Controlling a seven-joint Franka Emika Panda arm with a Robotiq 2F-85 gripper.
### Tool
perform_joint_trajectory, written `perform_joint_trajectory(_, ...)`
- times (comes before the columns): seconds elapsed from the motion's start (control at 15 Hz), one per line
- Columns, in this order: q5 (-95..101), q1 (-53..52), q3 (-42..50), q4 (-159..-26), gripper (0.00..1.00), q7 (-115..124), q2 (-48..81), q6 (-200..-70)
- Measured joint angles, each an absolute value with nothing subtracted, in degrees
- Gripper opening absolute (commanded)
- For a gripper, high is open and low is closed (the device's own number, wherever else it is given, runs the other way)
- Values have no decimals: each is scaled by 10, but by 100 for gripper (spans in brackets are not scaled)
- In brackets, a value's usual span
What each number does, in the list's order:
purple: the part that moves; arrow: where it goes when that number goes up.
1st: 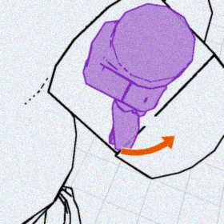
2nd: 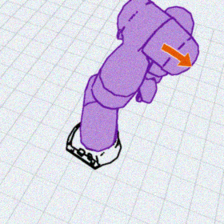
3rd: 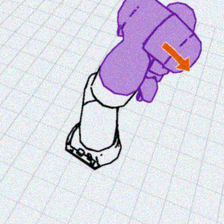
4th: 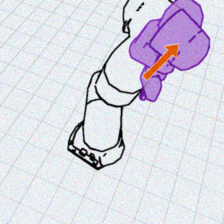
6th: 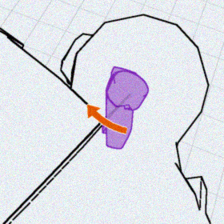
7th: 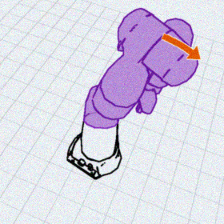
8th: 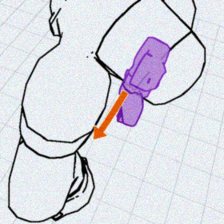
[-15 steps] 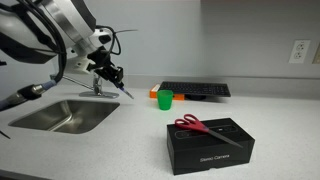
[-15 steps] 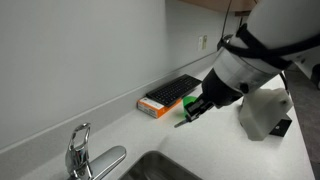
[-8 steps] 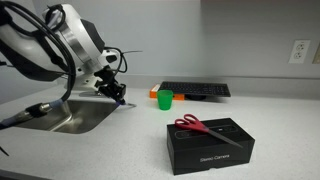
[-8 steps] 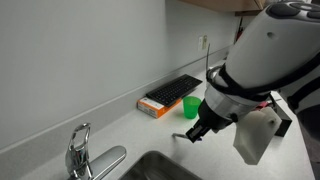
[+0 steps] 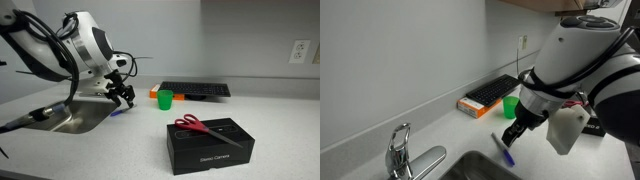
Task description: Remove the pen from the green cup
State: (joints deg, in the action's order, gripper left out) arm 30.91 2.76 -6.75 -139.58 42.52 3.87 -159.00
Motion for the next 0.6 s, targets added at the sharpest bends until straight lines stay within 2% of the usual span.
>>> perform_joint_trajectory(0.6,230,24,-50,-1364,100,354,39,-1568)
